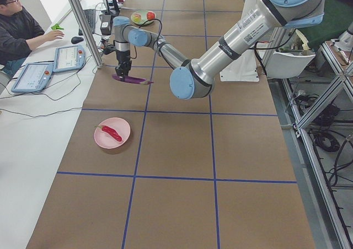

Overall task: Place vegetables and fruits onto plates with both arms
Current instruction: 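Carry the eggplant with the left gripper onto the pink plate, release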

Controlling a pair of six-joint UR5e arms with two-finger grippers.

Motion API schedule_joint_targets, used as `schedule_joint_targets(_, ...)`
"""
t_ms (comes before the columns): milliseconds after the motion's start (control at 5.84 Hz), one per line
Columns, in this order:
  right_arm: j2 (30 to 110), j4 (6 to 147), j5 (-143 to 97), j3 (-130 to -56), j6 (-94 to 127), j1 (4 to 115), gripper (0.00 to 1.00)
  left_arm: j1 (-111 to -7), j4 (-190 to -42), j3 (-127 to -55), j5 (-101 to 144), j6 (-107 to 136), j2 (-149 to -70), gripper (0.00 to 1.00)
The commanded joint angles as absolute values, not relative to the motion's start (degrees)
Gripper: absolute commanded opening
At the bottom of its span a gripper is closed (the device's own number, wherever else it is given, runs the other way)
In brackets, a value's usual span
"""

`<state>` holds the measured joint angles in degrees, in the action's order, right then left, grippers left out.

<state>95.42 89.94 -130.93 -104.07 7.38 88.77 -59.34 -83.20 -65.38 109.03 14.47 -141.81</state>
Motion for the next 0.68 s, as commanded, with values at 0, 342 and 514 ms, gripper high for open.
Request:
schedule_joint_targets(0,95.36,89.91,-130.87,-104.15,7.38,88.77,0.99,-66.08,-96.95,-52.35,108.9,0.22,-137.84,0.0)
schedule_joint_targets(342,95.36,89.83,-130.87,-104.33,7.38,88.77,0.99,-63.91,-104.4,-51.5,108.72,0.52,-132.47,0.0)
schedule_joint_targets(514,95.36,89.91,-130.87,-104.5,7.38,88.77,0.99,-62.42,-104.5,-51.68,108.81,1.4,-132.36,0.17)
